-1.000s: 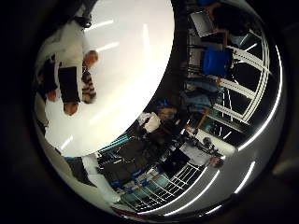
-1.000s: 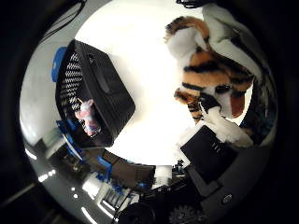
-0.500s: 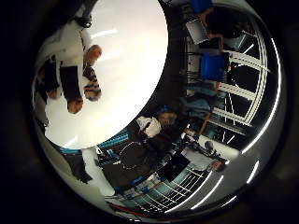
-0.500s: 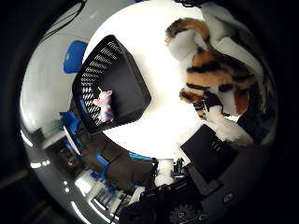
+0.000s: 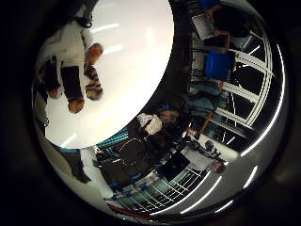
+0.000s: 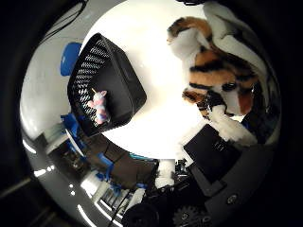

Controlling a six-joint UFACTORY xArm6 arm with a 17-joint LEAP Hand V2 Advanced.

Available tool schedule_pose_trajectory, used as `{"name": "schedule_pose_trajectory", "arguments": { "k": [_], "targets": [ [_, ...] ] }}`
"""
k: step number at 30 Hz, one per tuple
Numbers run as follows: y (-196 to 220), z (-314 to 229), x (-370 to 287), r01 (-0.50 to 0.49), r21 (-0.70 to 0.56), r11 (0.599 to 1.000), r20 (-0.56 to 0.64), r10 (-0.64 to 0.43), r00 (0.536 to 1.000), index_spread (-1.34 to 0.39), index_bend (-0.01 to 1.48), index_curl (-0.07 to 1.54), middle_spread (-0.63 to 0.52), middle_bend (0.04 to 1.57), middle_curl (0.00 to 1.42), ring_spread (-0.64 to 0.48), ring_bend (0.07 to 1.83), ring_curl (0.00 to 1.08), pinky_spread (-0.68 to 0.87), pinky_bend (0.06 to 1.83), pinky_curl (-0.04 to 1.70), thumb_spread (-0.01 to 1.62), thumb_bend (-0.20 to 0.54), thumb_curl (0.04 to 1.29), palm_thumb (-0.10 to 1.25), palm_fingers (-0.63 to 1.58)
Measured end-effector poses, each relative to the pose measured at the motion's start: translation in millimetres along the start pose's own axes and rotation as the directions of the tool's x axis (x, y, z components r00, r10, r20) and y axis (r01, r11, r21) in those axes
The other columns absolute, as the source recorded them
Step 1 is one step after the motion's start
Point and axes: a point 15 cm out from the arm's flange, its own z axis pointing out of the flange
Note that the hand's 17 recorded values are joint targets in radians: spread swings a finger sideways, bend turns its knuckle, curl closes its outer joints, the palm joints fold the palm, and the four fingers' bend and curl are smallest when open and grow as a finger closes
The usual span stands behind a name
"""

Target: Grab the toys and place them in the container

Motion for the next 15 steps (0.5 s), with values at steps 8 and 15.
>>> {"name": "schedule_pose_trajectory", "arguments": {
  "k": [8, 15],
  "targets": [
    [11.7, -35.2, -22.1, 0.026, 0.077, 0.997, 0.037, -0.029, 0.999, -0.52, 0.77, 1.36, -0.47, 1.12, 1.38, -0.27, 1.66, 0.85, -0.17, 1.76, 0.91, 0.76, -0.016, 0.75, 1.2, 0.42],
    [23.6, -103.9, -80.4, 0.116, 0.181, 0.977, 0.087, -0.134, 0.987, -0.52, 0.77, 1.37, -0.47, 1.13, 1.38, -0.28, 1.65, 0.86, -0.17, 1.77, 0.91, 0.77, -0.014, 0.75, 1.2, 0.42]
  ]
}}
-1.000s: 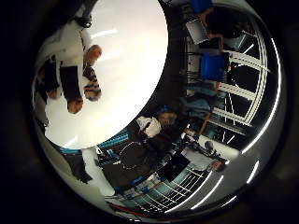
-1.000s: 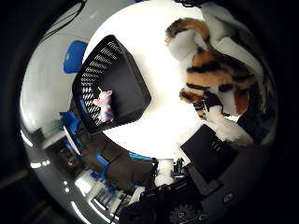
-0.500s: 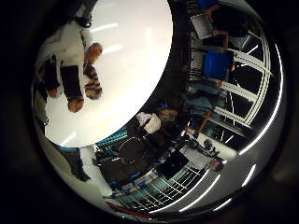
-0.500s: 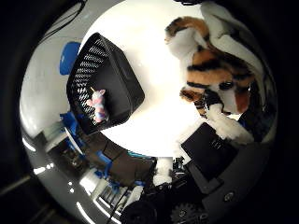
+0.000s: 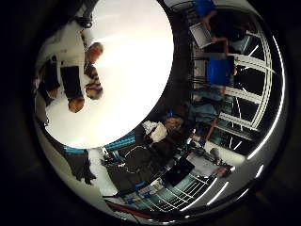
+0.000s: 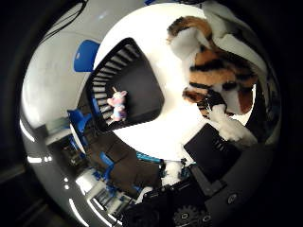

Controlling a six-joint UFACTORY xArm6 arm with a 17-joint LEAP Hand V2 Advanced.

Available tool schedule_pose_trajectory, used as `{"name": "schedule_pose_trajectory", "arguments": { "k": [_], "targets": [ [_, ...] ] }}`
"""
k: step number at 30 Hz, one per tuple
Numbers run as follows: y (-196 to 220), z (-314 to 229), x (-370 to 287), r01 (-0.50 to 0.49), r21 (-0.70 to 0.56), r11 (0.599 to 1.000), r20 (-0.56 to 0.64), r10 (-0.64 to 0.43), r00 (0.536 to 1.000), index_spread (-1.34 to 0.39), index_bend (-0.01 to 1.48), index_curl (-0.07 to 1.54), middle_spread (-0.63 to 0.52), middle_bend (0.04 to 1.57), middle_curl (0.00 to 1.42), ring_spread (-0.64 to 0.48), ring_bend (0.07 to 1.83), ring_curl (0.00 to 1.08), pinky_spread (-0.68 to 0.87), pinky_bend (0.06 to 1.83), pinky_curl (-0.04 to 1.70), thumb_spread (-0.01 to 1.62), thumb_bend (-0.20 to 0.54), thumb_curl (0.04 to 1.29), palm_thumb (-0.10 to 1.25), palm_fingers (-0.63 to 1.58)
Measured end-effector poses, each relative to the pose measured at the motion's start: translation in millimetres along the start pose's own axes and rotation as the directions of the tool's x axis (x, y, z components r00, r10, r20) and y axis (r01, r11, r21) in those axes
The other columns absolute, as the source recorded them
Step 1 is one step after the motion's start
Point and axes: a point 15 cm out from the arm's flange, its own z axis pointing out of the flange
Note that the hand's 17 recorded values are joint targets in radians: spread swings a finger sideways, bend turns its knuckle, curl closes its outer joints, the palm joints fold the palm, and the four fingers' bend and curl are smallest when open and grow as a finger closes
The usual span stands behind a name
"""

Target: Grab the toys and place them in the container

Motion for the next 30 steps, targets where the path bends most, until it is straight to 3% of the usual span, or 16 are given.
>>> {"name": "schedule_pose_trajectory", "arguments": {
  "k": [10, 21, 30],
  "targets": [
    [2.1, -44.9, -95.9, 0.135, 0.112, 0.985, 0.032, -0.139, 0.99, -0.53, 0.77, 1.37, -0.47, 1.13, 1.36, -0.28, 1.64, 0.87, -0.17, 1.77, 0.91, 0.76, -0.015, 0.75, 1.21, 0.42],
    [5.4, -56.3, -194.0, 0.251, 0.188, 0.95, 0.035, -0.262, 0.964, -0.53, 0.76, 1.38, -0.47, 1.13, 1.36, -0.28, 1.64, 0.87, -0.17, 1.76, 0.91, 0.74, -0.016, 0.76, 1.2, 0.42],
    [0.6, -29.9, -235.5, 0.294, 0.14, 0.946, 0.027, -0.3, 0.954, -0.53, 0.75, 1.37, -0.47, 1.13, 1.35, -0.28, 1.63, 0.87, -0.18, 1.75, 0.9, 0.73, -0.022, 0.76, 1.19, 0.42]
  ]
}}
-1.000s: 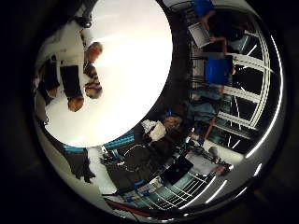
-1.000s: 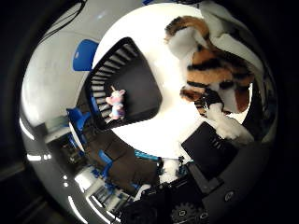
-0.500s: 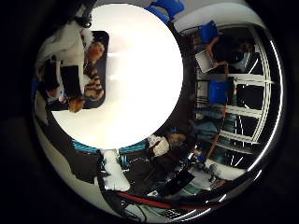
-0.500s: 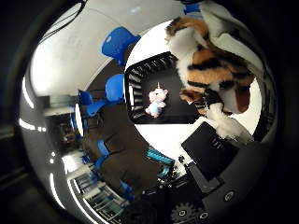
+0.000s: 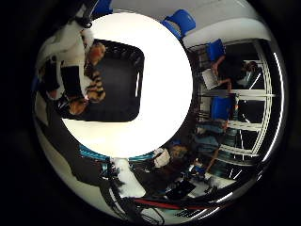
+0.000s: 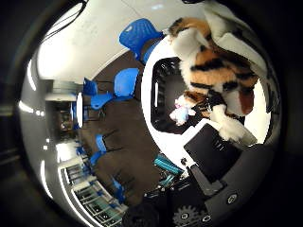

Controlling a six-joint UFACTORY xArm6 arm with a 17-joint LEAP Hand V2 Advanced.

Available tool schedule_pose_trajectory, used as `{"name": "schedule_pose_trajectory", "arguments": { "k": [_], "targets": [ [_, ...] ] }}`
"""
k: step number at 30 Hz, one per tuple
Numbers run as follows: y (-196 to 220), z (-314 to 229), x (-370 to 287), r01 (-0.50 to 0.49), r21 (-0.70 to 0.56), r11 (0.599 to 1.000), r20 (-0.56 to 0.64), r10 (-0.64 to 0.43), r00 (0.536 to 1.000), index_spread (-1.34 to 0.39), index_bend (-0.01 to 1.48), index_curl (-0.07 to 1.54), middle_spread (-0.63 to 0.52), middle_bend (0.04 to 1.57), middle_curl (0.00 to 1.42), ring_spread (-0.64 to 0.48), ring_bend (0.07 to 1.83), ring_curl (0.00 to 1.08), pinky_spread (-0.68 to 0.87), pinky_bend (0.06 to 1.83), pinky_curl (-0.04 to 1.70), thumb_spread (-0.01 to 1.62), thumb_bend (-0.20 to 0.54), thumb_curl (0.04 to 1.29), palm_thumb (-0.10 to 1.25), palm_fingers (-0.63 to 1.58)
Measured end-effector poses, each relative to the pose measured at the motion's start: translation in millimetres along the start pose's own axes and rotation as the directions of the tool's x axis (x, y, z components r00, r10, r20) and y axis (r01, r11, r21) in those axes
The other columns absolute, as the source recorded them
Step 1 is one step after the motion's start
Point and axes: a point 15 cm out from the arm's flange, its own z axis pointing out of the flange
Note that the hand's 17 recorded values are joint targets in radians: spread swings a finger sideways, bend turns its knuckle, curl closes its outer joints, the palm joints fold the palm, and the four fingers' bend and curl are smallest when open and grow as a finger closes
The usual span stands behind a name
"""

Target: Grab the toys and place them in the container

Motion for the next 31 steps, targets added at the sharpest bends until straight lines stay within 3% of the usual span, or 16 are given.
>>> {"name": "schedule_pose_trajectory", "arguments": {
  "k": [4, 6, 7, 8, 9, 10, 12, 16, 22, 31],
  "targets": [
    [-2.9, 13.8, -0.4, -0.001, -0.033, 0.999, -0.004, 0.001, 1.0, -0.52, 0.6, 1.28, -0.45, 1.06, 1.25, -0.29, 1.55, 0.77, -0.28, 1.62, 0.79, 0.85, -0.043, 0.68, 1.03, 0.54],
    [-1.1, 17.8, 1.2, -0.003, -0.051, 0.999, -0.006, 0.003, 1.0, -0.51, 0.36, 1.15, -0.43, 0.92, 1.1, -0.31, 1.39, 0.67, -0.45, 1.45, 0.68, 0.96, -0.033, 0.59, 0.95, 0.4],
    [-0.7, 18.1, 1.6, -0.004, -0.053, 0.999, -0.006, 0.003, 1.0, -0.5, 0.31, 1.08, -0.4, 0.79, 1.03, -0.27, 1.28, 0.64, -0.41, 1.36, 0.66, 1.0, -0.031, 0.56, 0.92, 0.17],
    [0.5, 18.4, 1.8, -0.003, -0.057, 0.998, -0.006, 0.002, 1.0, -0.5, 0.3, 1.02, -0.36, 0.74, 0.98, -0.22, 1.2, 0.61, -0.33, 1.28, 0.64, 1.01, -0.034, 0.55, 0.9, 0.07],
    [3.6, 19.1, 2.4, -0.001, -0.07, 0.998, -0.008, 0.0, 1.0, -0.5, 0.26, 0.92, -0.29, 0.62, 0.9, -0.13, 1.07, 0.54, -0.17, 1.2, 0.6, 1.03, -0.037, 0.52, 0.87, -0.05],
    [6.9, 19.9, 3.6, 0.001, -0.083, 0.997, -0.009, -0.001, 1.0, -0.49, 0.21, 0.82, -0.21, 0.52, 0.82, -0.03, 0.97, 0.48, 0.01, 1.14, 0.55, 1.03, -0.032, 0.49, 0.84, -0.06],
    [11.8, 20.4, 8.0, -0.003, -0.103, 0.995, -0.01, 0.002, 1.0, -0.47, 0.16, 0.7, -0.08, 0.41, 0.71, 0.09, 0.85, 0.41, 0.21, 1.07, 0.5, 1.04, -0.028, 0.46, 0.83, -0.06],
    [13.7, 15.7, 10.1, -0.005, -0.095, 0.995, -0.01, 0.004, 1.0, -0.44, 0.14, 0.52, 0.08, 0.31, 0.56, 0.21, 0.69, 0.32, 0.42, 0.97, 0.42, 1.03, -0.028, 0.42, 0.78, -0.04],
    [23.7, 11.7, 19.9, -0.01, -0.117, 0.993, -0.011, 0.009, 1.0, -0.42, 0.15, 0.37, 0.17, 0.24, 0.44, 0.27, 0.54, 0.26, 0.5, 0.83, 0.33, 1.03, -0.025, 0.38, 0.77, -0.02],
    [51.9, -17.3, 41.8, -0.024, -0.109, 0.994, -0.006, 0.024, 1.0, -0.41, 0.16, 0.29, 0.18, 0.21, 0.37, 0.28, 0.45, 0.23, 0.49, 0.73, 0.28, 1.05, -0.023, 0.34, 0.75, 0.02]
  ]
}}
